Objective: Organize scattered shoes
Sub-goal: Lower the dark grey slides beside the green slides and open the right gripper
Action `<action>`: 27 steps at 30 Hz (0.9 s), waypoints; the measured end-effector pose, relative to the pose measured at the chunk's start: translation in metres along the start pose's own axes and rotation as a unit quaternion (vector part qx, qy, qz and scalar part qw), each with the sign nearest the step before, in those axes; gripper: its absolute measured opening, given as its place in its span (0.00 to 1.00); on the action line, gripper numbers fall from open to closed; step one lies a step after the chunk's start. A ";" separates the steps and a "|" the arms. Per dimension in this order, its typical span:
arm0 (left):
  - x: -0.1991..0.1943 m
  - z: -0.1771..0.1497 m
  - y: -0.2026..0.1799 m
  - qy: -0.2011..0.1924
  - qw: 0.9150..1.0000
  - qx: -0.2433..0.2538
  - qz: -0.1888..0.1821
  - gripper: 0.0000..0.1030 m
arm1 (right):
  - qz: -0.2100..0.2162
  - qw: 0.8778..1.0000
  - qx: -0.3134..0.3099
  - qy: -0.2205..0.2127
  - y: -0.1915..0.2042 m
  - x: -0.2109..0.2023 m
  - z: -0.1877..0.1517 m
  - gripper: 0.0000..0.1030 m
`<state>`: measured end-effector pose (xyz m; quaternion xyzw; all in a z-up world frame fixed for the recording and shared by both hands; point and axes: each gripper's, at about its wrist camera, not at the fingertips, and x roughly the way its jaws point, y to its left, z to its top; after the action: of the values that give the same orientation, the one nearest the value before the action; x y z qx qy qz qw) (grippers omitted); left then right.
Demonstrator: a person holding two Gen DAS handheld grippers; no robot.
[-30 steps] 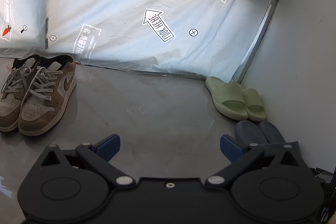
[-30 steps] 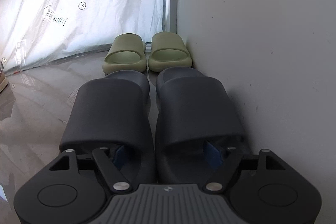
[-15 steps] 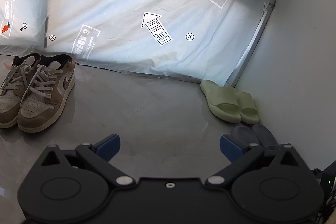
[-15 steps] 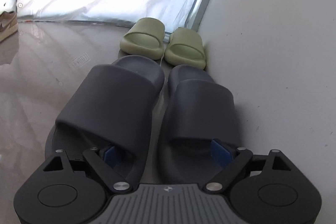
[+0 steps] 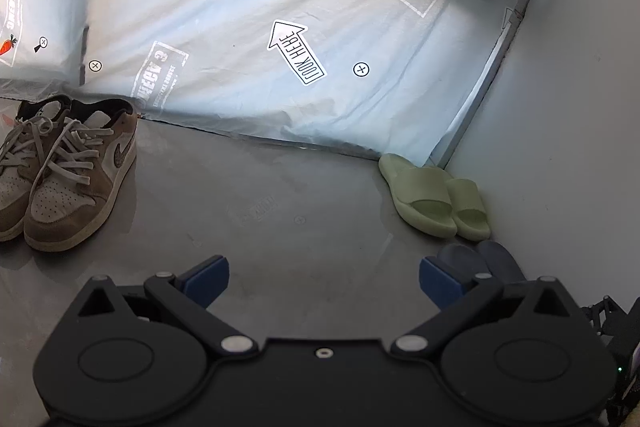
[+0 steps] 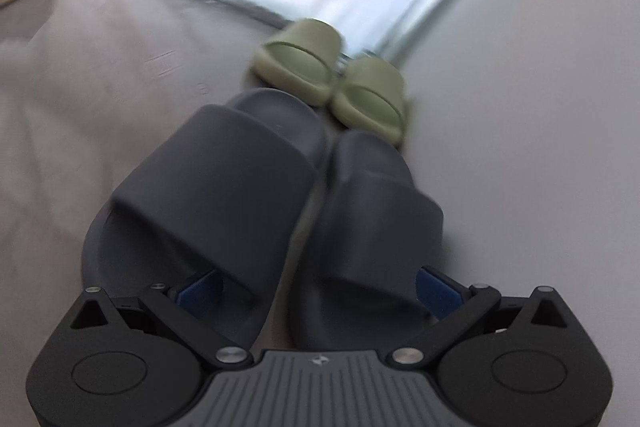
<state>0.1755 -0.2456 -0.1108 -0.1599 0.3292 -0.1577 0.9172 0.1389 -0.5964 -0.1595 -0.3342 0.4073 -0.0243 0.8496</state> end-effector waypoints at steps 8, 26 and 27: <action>0.002 -0.002 0.009 0.000 1.000 -0.021 0.007 0.99 | 0.077 0.994 0.072 -0.006 -0.016 -0.037 0.009 0.99; -0.003 -0.001 0.020 -0.015 0.999 -0.040 0.012 0.99 | 0.058 0.936 0.346 -0.025 -0.007 0.001 0.017 0.74; -0.003 -0.001 0.019 -0.016 0.999 -0.037 0.010 0.99 | 0.057 0.937 0.343 -0.025 -0.008 0.006 0.020 0.73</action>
<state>0.1762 -0.2274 -0.1169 -0.1931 0.3221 -0.1333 0.9172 0.1585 -0.5938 -0.1498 0.0010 0.3709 -0.1059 0.9226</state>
